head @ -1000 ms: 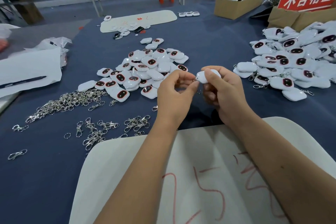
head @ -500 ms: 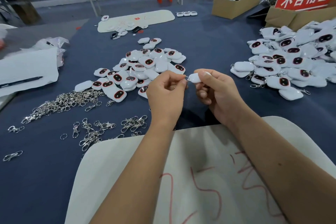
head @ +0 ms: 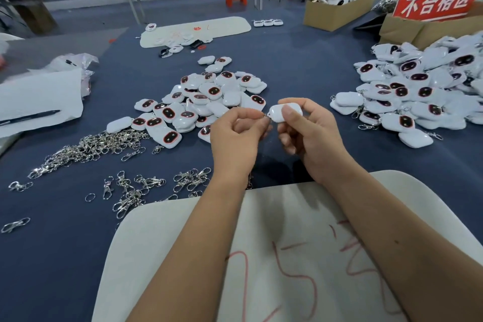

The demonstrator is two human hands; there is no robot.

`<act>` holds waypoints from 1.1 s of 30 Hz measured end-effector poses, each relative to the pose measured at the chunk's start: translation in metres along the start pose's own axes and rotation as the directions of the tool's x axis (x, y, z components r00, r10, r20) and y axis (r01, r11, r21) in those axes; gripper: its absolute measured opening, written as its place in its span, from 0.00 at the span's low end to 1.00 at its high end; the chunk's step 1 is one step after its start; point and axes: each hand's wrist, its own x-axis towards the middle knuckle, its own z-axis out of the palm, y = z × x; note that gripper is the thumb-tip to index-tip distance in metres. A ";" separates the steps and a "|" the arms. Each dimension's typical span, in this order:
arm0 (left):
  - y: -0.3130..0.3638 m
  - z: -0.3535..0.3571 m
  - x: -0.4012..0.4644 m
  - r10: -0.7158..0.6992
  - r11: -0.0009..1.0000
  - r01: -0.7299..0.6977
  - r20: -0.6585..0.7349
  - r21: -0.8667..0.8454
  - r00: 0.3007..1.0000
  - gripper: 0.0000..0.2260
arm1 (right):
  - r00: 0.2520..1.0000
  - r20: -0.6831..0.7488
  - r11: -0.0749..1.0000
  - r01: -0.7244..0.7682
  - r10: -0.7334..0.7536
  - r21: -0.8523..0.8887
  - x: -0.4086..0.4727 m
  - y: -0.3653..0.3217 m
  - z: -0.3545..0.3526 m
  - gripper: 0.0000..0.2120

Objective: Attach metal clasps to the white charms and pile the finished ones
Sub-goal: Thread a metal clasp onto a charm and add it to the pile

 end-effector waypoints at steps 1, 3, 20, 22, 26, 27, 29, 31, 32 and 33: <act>0.001 0.003 -0.001 -0.080 0.982 0.082 0.018 -0.168 0.997 0.05 | 0.999 0.034 0.999 -0.016 0.015 0.039 0.000 0.000 -0.001 0.08; 0.003 0.007 -0.003 -0.160 0.920 0.169 0.053 -0.354 0.986 0.05 | 0.996 0.074 0.995 -0.046 0.040 0.092 0.001 -0.001 -0.003 0.09; 0.000 0.002 -0.005 0.287 0.872 -0.319 0.139 0.370 0.948 0.04 | 0.996 -0.077 0.999 -0.040 0.041 0.016 -0.002 -0.003 0.001 0.07; -0.001 0.006 -0.005 0.118 0.981 -0.125 0.058 0.146 0.991 0.04 | 0.997 -0.045 0.995 -0.056 0.060 0.079 -0.001 -0.004 -0.001 0.07; 0.001 0.007 -0.003 -0.084 0.958 0.102 0.075 -0.269 0.994 0.04 | 0.997 0.017 0.990 -0.079 0.077 0.114 0.000 -0.003 -0.001 0.08; 0.002 0.007 -0.004 -0.102 0.946 0.122 0.083 -0.300 0.991 0.04 | 0.997 0.014 0.990 -0.083 0.081 0.116 0.001 -0.003 -0.001 0.08; 0.002 0.008 -0.004 -0.102 0.948 0.119 0.072 -0.297 0.992 0.05 | 0.996 -0.001 0.989 -0.088 0.089 0.116 0.001 -0.003 -0.001 0.08; 0.002 0.007 -0.003 -0.040 0.985 0.045 0.034 -0.166 0.999 0.08 | 0.996 -0.017 0.991 -0.085 0.087 0.102 0.000 -0.003 -0.001 0.07; 0.001 0.005 -0.002 0.036 0.999 -0.035 0.021 -0.028 0.999 0.08 | 0.996 -0.024 0.993 -0.081 0.083 0.085 0.000 -0.002 -0.001 0.07; 0.001 0.002 0.000 0.133 0.982 -0.136 0.034 0.134 0.991 0.08 | 0.996 -0.033 0.995 -0.078 0.080 0.060 0.000 -0.002 -0.001 0.07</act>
